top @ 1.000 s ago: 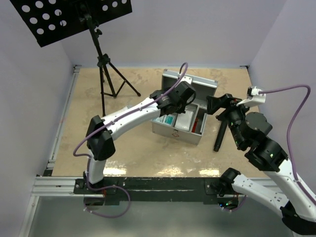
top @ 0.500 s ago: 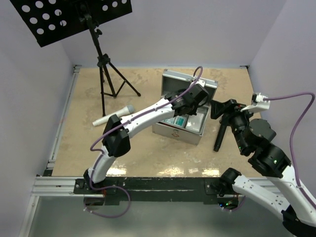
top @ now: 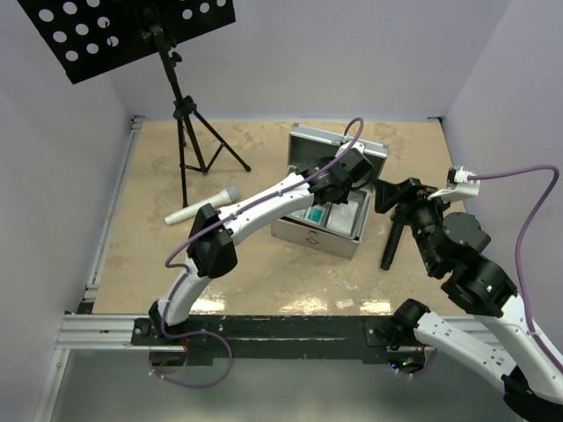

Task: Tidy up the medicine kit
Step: Place the medicine box compartment inside the medicine box.

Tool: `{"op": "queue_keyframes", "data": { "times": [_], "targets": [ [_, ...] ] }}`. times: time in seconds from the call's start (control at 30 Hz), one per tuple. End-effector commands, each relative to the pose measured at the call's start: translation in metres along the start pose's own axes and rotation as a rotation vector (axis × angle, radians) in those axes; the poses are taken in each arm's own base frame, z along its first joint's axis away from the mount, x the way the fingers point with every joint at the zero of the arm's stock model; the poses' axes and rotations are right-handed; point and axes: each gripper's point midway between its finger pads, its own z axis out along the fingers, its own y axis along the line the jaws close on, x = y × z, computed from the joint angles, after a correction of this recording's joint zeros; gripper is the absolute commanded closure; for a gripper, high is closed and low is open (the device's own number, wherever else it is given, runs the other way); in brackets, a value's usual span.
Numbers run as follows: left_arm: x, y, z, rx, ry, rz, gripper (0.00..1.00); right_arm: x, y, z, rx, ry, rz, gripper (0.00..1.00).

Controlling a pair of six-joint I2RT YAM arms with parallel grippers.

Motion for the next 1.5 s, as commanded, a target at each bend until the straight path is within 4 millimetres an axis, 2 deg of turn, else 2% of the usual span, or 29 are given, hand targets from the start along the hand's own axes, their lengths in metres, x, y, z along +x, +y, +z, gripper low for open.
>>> {"op": "queue_keyframes", "data": {
  "times": [0.0,0.5,0.67,0.77,1.13,1.33,1.37,1.47],
  "targets": [
    [-0.007,0.004,0.0,-0.028,-0.014,0.022,1.0,-0.006,0.002,0.0,-0.005,-0.024,0.027,0.21],
    [0.017,-0.01,0.028,0.024,0.069,0.011,1.0,0.0,0.002,0.003,-0.007,-0.018,0.017,0.21],
    [0.006,-0.016,0.023,0.079,0.052,-0.041,1.0,0.0,0.002,0.003,-0.007,-0.018,0.015,0.2],
    [0.005,-0.011,0.025,0.08,0.067,-0.059,1.0,0.0,0.002,0.003,-0.007,-0.021,0.017,0.2],
    [0.039,0.007,0.037,0.015,0.156,-0.029,1.0,0.005,0.002,0.005,-0.011,-0.013,0.014,0.2],
    [0.041,0.007,0.033,0.025,0.156,-0.044,1.0,0.007,0.002,0.005,-0.012,-0.008,0.015,0.2],
    [0.04,0.007,0.03,0.031,0.153,-0.047,0.98,0.007,0.002,0.005,-0.013,-0.01,0.019,0.2],
    [0.035,0.006,0.021,0.044,0.132,-0.056,0.78,0.007,0.002,0.005,-0.01,-0.01,0.014,0.2]
  ]
}}
